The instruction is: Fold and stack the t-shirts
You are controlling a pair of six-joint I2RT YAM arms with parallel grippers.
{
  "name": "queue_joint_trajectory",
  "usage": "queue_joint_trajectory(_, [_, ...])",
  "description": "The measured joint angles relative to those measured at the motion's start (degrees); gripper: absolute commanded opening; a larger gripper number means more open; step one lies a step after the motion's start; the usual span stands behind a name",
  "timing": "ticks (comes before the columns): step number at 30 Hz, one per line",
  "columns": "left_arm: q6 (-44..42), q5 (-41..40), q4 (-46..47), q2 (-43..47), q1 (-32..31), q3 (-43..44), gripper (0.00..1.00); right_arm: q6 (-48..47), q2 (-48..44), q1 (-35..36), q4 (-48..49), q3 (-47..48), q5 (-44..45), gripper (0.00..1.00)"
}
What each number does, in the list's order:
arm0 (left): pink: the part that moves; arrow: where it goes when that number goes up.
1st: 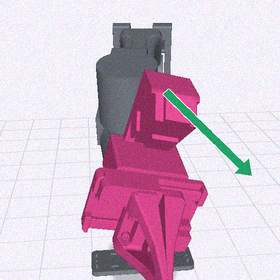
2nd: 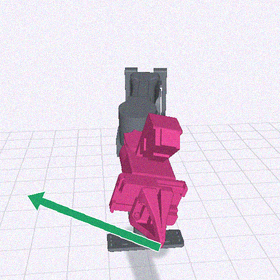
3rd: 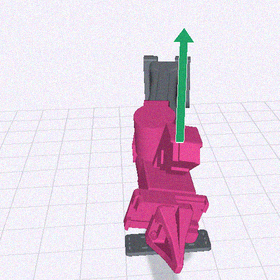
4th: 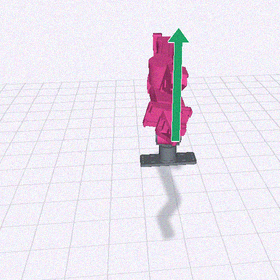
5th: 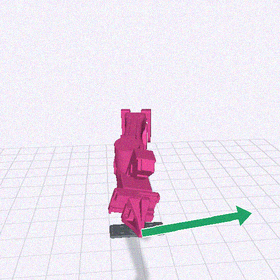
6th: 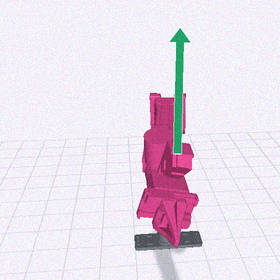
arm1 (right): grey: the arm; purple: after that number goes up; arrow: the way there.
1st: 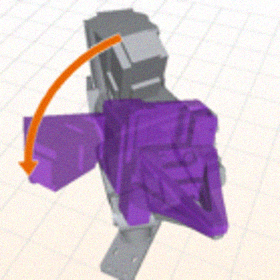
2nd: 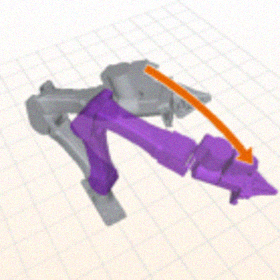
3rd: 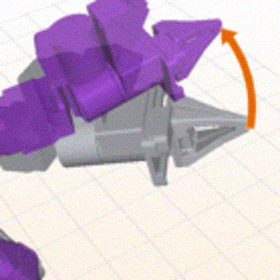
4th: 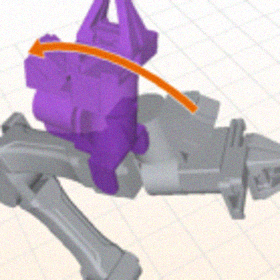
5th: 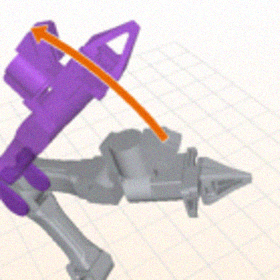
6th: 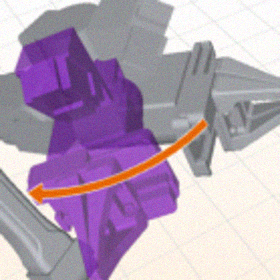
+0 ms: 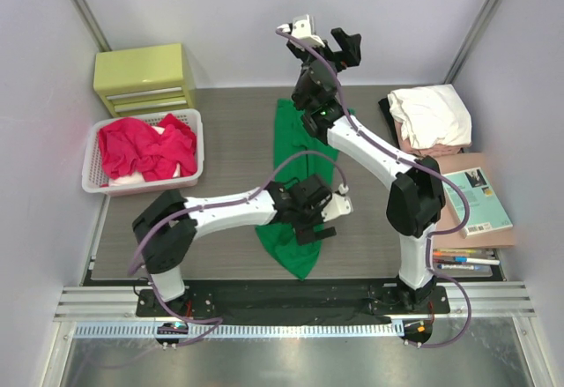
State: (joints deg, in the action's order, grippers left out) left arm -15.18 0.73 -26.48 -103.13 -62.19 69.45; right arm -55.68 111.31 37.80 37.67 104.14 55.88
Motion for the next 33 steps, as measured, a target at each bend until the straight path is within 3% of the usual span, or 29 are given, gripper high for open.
queue_joint_trajectory(6, [-3.21, -4.31, -6.1, 11.23, 1.97, 10.23, 1.0, -0.63, 1.22, -0.66, -1.6, -3.69, 0.55, 1.0])
queue_joint_trajectory(10, [-5.03, -7.02, -8.83, 17.38, 3.21, 11.85, 1.0, -0.76, -0.37, -0.96, -1.4, -6.56, 0.83, 1.0])
queue_joint_trajectory(17, [-5.79, -11.76, -6.97, 27.45, 23.39, 12.15, 1.0, 3.72, -10.23, -3.34, -4.17, -25.75, 0.48, 1.0])
queue_joint_trajectory(20, [-6.12, -13.75, -6.4, 30.84, 27.3, 12.07, 1.0, 9.92, -14.27, -7.06, -10.23, -29.94, -0.46, 1.0])
queue_joint_trajectory(21, [-6.12, -13.9, -6.25, 31.89, 28.17, 11.91, 1.0, 12.41, -15.52, -8.74, -13.22, -30.42, -1.25, 0.82])
queue_joint_trajectory(22, [-6.1, -14.03, -5.99, 32.76, 29.18, 11.69, 0.86, 15.17, -16.63, -10.49, -15.96, -30.64, -2.36, 0.47])
queue_joint_trajectory(23, [-6.03, -13.99, -5.68, 33.48, 30.18, 11.43, 0.01, 17.59, -17.81, -12.09, -18.97, -30.71, -3.78, 0.01])
queue_joint_trajectory(29, [-2.54, -13.66, -5.05, 34.8, 35.43, 9.53, 0.0, 32.33, -23.45, -16.39, -38.14, -30.95, -16.22, 0.01])
queue_joint_trajectory(33, [-0.52, -14.34, -4.85, 36.72, 38.8, 6.84, 0.0, 37.73, -26.25, -16.35, -48.96, -34.47, -32.96, 0.01])
